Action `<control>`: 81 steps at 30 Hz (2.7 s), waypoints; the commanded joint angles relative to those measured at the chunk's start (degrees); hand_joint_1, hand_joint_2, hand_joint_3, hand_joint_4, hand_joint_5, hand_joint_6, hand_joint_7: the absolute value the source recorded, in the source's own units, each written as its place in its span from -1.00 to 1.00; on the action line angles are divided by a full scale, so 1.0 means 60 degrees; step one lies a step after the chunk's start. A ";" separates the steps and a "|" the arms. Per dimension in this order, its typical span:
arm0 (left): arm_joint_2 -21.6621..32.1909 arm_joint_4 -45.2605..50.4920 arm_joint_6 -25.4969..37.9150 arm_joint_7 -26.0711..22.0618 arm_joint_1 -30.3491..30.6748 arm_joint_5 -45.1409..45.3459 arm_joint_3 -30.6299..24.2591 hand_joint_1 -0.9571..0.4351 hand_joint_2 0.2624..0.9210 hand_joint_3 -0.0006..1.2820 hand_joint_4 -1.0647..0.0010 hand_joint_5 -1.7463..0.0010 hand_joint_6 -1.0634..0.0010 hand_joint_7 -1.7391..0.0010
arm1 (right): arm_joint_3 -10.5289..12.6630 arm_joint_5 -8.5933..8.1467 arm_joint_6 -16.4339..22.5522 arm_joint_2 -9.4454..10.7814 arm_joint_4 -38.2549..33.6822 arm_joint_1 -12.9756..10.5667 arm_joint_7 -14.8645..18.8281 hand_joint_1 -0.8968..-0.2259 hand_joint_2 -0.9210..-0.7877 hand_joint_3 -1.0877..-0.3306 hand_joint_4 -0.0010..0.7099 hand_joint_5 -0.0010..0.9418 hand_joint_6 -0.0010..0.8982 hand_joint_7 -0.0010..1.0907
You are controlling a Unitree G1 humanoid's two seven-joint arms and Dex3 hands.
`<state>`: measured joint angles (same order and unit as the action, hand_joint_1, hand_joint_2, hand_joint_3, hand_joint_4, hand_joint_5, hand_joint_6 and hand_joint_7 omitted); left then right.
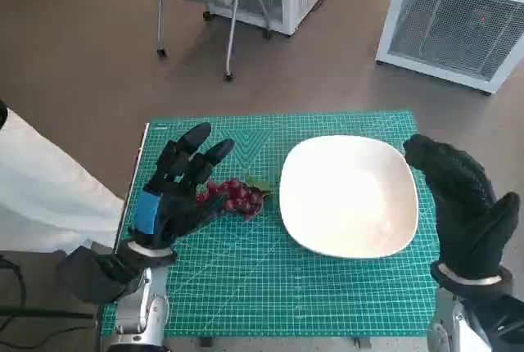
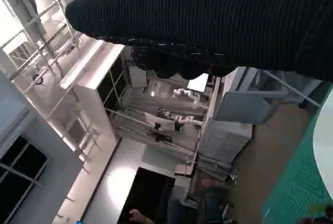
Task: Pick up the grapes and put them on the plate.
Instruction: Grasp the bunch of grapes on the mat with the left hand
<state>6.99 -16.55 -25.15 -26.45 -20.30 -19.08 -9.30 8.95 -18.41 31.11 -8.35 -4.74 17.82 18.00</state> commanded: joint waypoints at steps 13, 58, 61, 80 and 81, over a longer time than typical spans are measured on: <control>0.0046 -0.0058 -0.0235 0.0062 -0.0040 0.0157 -0.0038 -0.03 1.00 -0.73 0.77 -0.06 0.81 -0.03 | 0.0047 -0.0133 -0.0179 0.0023 -0.0050 -0.0130 0.0085 0.08 -1.00 0.42 0.30 -1.00 -0.72 -0.06; 0.1281 0.0179 -0.0421 0.0791 -0.0014 0.2620 0.0267 -0.09 1.00 -0.82 0.79 0.49 0.90 0.31 | 0.0049 0.0050 -0.0062 -0.0008 -0.0190 0.0021 0.0078 0.10 -1.00 0.42 0.27 -1.00 -0.73 -0.05; 0.2383 0.0986 0.0192 0.1355 0.0146 0.5115 0.0621 -0.13 0.95 -0.90 0.79 0.78 0.89 0.56 | 0.0052 0.0043 -0.0073 -0.0020 -0.0176 0.0015 0.0075 0.10 -1.00 0.42 0.28 -1.00 -0.73 -0.05; 0.3026 0.2838 0.4695 0.1134 -0.0153 1.0223 0.2806 -0.09 0.41 -1.00 0.96 0.99 0.58 0.98 | 0.0018 0.0020 -0.0032 0.0019 -0.0289 0.0042 0.0109 0.09 -1.00 0.42 0.27 -1.00 -0.72 -0.04; 0.2997 0.2815 0.4892 0.1096 -0.0211 1.0326 0.2916 -0.10 0.41 -0.99 0.96 0.99 0.58 0.98 | 0.0015 0.0011 -0.0038 0.0024 -0.0286 0.0042 0.0113 0.10 -1.00 0.42 0.27 -1.00 -0.72 -0.04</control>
<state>25.48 0.31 0.72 -19.18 -20.25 40.18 5.61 8.95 -18.27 31.41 -8.23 -5.70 18.67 18.22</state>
